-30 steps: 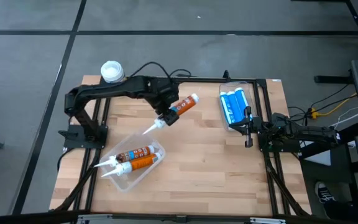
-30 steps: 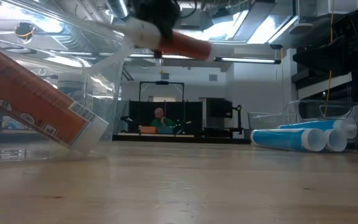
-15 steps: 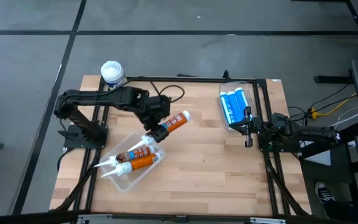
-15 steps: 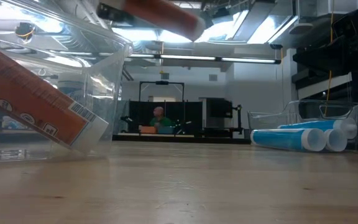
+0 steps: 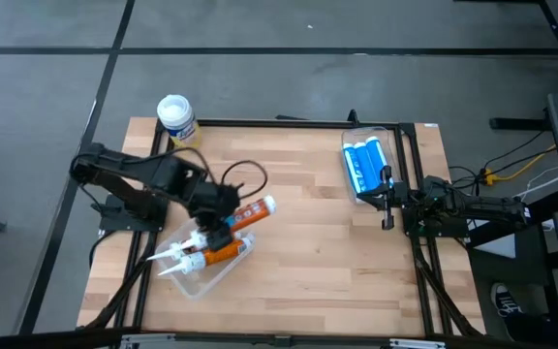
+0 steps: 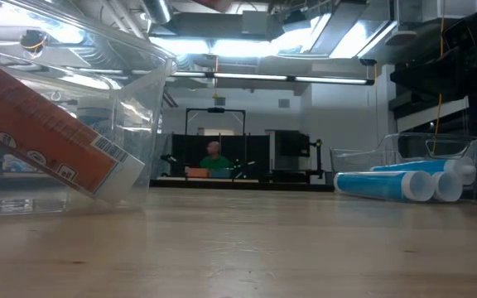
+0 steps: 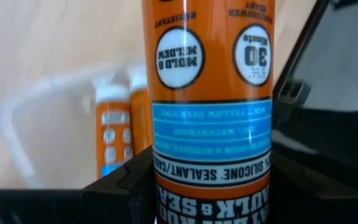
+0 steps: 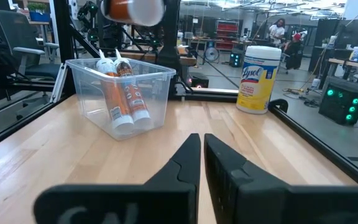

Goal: Pick & place silicon tubes, Sealant and Lysol wipes
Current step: Put the orange sealant into the transparent container

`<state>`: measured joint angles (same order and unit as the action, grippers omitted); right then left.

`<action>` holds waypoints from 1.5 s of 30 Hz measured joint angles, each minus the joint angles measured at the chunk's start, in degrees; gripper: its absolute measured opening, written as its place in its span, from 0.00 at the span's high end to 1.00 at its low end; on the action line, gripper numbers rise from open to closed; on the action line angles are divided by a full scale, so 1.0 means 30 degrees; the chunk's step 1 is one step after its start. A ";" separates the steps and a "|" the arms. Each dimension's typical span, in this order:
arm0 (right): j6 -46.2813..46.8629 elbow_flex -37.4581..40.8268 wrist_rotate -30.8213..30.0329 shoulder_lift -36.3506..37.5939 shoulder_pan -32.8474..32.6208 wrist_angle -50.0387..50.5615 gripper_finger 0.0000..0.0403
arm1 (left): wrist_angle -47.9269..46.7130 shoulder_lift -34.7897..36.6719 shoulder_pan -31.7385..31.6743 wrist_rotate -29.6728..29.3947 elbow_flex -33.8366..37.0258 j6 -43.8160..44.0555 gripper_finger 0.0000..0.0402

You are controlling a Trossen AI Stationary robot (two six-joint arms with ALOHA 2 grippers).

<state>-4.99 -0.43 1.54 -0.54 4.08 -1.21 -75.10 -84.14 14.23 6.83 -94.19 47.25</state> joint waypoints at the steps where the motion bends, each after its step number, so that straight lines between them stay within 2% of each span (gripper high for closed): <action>1: 0.0000 0.0006 0.0000 0.0000 0.0001 0.0000 0.94 | -0.0376 0.0121 0.0440 -0.0098 0.0000 0.0224 0.50; 12: 0.0000 0.0007 0.0000 0.0002 0.0005 0.0000 0.94 | -0.2700 0.0409 0.4431 -0.1892 0.0007 0.2778 0.51; 20: 0.0000 0.0007 0.0000 0.0003 0.0003 0.0002 0.94 | -0.3853 0.0460 0.6492 -0.2892 0.0007 0.4338 0.51; 26: 0.0000 0.0006 0.0000 0.0000 0.0003 0.0004 0.94 | -0.5111 0.0460 0.7778 -0.2936 0.0023 0.5967 0.51; 35: 0.0000 0.0007 0.0000 0.0001 0.0002 0.0001 0.94 | -0.4979 0.0431 0.8280 -0.2245 0.0044 0.6810 0.51; 45: 0.0000 0.0006 0.0000 0.0007 0.0005 0.0000 0.94 | -0.4957 -0.0290 0.8013 -0.1300 0.0058 0.5556 0.51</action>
<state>-4.99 -0.41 1.54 -0.51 4.09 -1.21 -89.97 -85.01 38.27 2.93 -94.02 63.92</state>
